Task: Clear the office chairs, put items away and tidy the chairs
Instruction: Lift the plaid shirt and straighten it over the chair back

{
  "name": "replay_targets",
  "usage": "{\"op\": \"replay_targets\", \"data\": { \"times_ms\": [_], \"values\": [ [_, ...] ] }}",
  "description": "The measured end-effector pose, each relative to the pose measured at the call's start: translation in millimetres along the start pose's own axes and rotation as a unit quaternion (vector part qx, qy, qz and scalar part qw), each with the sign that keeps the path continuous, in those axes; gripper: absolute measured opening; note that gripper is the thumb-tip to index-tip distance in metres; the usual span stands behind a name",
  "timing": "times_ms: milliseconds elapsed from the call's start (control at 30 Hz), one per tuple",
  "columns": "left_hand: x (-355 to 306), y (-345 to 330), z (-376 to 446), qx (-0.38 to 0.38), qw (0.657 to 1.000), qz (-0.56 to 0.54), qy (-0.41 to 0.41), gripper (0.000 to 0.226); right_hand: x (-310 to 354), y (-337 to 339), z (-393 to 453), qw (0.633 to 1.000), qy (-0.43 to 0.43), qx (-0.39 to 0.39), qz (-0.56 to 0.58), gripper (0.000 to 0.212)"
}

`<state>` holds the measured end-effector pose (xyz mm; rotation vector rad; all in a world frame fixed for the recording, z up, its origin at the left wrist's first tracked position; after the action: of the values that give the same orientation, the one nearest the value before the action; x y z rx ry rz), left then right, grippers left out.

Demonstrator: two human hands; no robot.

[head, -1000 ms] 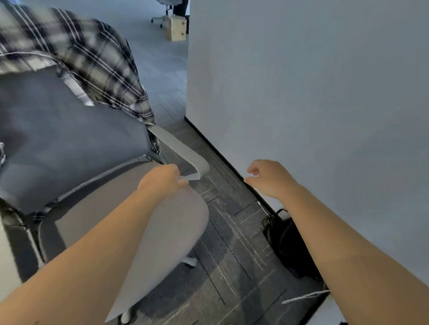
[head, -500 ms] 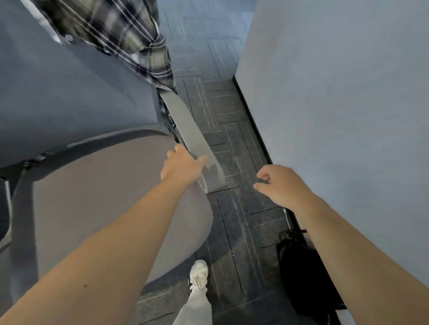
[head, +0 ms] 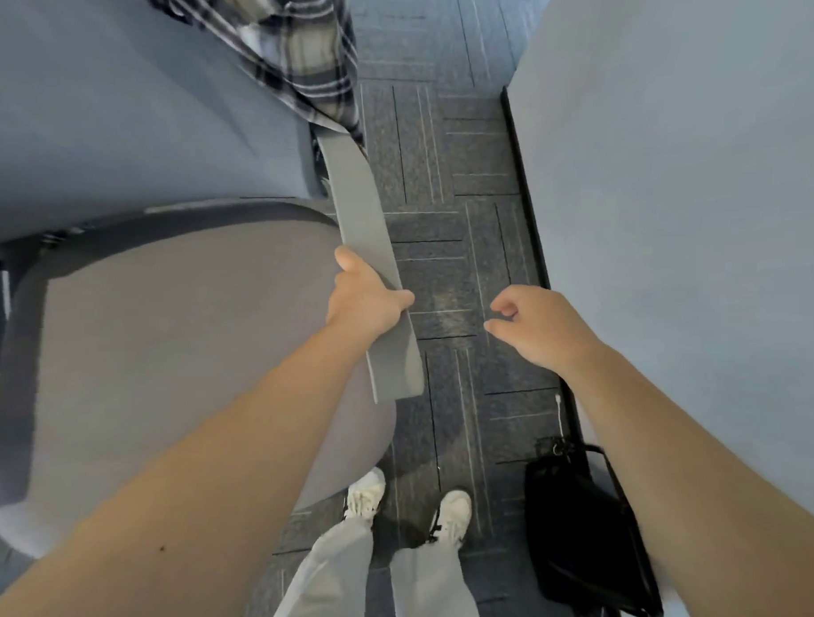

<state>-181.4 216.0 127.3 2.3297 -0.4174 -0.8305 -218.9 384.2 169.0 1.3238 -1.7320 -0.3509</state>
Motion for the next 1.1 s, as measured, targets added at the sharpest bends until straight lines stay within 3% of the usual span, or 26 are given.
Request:
{"op": "replay_targets", "data": {
  "times_ms": [233,400,467,600,800,933,1100],
  "values": [
    [30.5,-7.8,-36.5,0.06,0.991,0.12,0.017,0.081,21.0,18.9,-7.9,0.996,0.081,0.008,-0.026,0.037],
    [41.5,0.5,-79.6,0.044,0.961,0.269,0.057,0.065,30.9,42.3,-31.7,0.987,0.158,0.015,-0.039,0.038],
    [31.1,13.8,-97.2,0.011,0.968,0.243,0.068,0.057,33.6,58.8,-43.7,0.981,0.188,0.008,-0.042,0.039],
    [-12.2,53.4,-134.1,-0.094,0.987,0.132,0.016,0.053,42.9,98.9,-68.9,0.97,0.239,-0.032,-0.034,0.042],
    [-71.5,109.9,-189.2,-0.205,0.976,0.025,-0.073,0.061,71.0,145.1,-104.2,0.955,0.287,-0.076,-0.019,0.047],
    [-99.3,140.0,-206.8,-0.246,0.962,-0.052,-0.108,0.066,87.3,163.1,-121.9,0.947,0.305,-0.098,-0.011,0.045],
    [-129.7,158.5,-219.7,-0.269,0.954,-0.06,-0.12,0.06,91.1,180.8,-130.3,0.942,0.316,-0.113,-0.012,0.043]
  ]
}}
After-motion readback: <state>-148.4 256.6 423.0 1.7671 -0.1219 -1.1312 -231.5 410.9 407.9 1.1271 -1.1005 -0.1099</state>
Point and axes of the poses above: each hand's wrist, its own z-axis towards the middle knuckle, its own y-axis out of the back of the hand, x = y × z, the point moved 2 cm from there along z, towards the middle knuckle, and after that the axes turned 14 degrees about z, right-handed, at the moved point
